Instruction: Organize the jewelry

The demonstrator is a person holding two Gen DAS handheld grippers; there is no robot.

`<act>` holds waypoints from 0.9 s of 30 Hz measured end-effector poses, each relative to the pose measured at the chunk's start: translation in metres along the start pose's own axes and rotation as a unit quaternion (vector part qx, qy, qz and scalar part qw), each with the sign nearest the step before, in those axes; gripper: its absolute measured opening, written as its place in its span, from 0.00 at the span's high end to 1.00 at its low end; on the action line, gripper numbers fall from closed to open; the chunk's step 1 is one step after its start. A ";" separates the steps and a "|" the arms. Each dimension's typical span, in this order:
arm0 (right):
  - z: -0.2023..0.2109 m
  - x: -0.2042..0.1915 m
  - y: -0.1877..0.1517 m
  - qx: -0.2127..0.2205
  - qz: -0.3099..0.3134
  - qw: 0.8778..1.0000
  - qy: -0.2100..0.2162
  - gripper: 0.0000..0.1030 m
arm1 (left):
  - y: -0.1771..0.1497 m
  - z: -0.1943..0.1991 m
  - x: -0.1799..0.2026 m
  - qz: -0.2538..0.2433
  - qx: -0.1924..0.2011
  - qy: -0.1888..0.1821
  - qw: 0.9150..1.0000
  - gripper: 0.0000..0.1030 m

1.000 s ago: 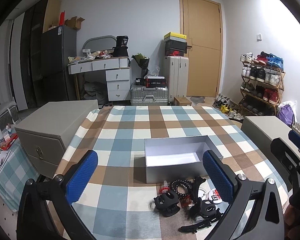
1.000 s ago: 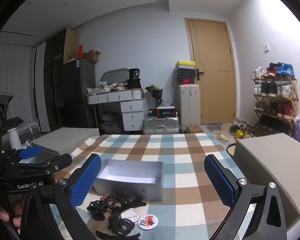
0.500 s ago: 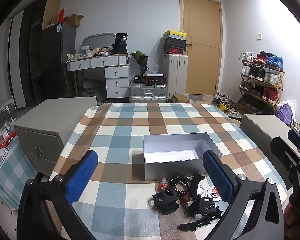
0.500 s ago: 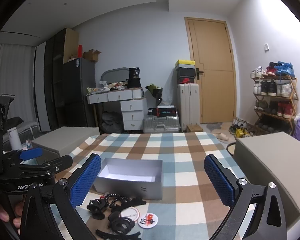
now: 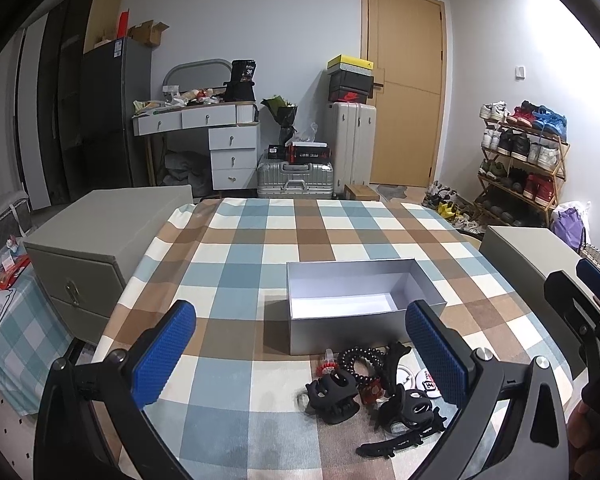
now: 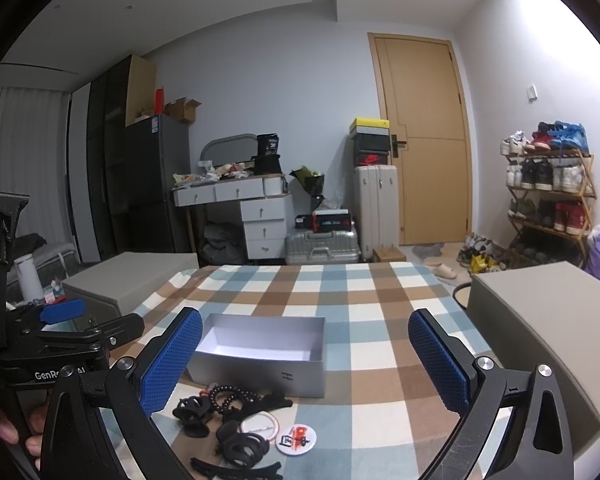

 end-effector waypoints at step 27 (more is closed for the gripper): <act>-0.025 0.006 -0.027 -0.033 -0.004 0.999 -0.004 0.00 | -0.058 -0.034 0.015 -0.012 -0.103 -0.129 0.986 0.01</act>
Point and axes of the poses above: each gripper's, at about its wrist camera, not at the fingertips, and z roughly against the way its jaws point, x to its right, y to its top, the point moved 10 cm from there along -z, roughly the way its jaws point, and after that the axes turned 5 degrees about -x, right-handed, at the moved point
